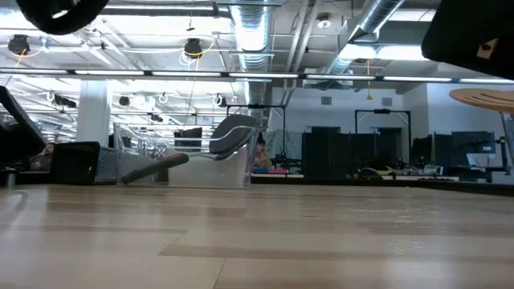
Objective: Pick & Place Kitchen Items
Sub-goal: Put the wooden spoon into the bottom transparent bin
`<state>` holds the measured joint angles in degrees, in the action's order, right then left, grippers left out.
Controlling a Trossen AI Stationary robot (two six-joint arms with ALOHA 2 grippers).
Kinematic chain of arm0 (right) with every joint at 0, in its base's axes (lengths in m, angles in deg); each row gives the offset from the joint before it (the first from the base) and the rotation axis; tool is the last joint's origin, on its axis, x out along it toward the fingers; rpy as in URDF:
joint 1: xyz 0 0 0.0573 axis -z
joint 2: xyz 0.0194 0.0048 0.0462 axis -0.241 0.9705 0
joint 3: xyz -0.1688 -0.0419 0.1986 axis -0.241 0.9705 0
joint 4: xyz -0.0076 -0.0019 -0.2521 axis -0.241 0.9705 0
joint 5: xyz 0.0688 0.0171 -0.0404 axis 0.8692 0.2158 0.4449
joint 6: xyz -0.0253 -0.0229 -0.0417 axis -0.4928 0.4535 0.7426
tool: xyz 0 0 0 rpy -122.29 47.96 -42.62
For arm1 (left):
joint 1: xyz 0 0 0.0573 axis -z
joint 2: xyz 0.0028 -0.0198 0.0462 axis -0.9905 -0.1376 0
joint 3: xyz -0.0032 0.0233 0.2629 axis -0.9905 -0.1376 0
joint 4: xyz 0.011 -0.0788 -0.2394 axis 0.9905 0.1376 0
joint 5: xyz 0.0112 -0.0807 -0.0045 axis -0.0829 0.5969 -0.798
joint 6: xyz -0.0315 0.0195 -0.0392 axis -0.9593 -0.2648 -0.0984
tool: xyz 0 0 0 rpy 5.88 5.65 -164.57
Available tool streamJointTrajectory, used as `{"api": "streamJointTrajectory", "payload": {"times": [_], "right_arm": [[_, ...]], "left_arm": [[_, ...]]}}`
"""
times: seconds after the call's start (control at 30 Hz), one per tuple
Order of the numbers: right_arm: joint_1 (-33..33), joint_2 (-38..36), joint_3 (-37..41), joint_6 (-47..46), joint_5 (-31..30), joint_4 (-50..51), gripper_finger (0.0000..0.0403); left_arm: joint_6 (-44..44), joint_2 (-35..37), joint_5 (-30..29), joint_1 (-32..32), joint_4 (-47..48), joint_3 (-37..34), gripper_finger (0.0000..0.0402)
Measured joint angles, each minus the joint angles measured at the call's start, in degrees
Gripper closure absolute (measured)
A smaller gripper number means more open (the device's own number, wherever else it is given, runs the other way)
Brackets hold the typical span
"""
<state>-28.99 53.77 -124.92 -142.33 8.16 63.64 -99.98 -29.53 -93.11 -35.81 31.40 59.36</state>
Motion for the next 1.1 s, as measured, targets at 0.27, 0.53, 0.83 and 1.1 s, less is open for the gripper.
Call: {"api": "streamJointTrajectory", "payload": {"times": [0.27, 0.53, 0.83, 1.1], "right_arm": [[0.80, -0.02, 0.00, 0.00, 0.00, 0.84, 0.0403], [0.57, -0.02, 0.00, -0.02, 0.00, 1.02, 0.0403], [0.58, -0.02, 0.00, -0.04, 0.00, 1.02, 0.0403], [0.58, -0.02, 0.00, -0.02, -0.22, 1.00, 0.0403]], "left_arm": [[1.81, -0.69, -0.02, 1.09, 0.04, 3.38, 0.0401], [2.63, -5.82, 1.99, 0.87, 2.05, 7.76, 0.0401], [0.80, -6.00, -4.48, 0.67, 9.23, 7.96, 0.0401], [3.50, -5.95, -10.30, -1.93, 11.09, 7.95, 0.0401]]}}
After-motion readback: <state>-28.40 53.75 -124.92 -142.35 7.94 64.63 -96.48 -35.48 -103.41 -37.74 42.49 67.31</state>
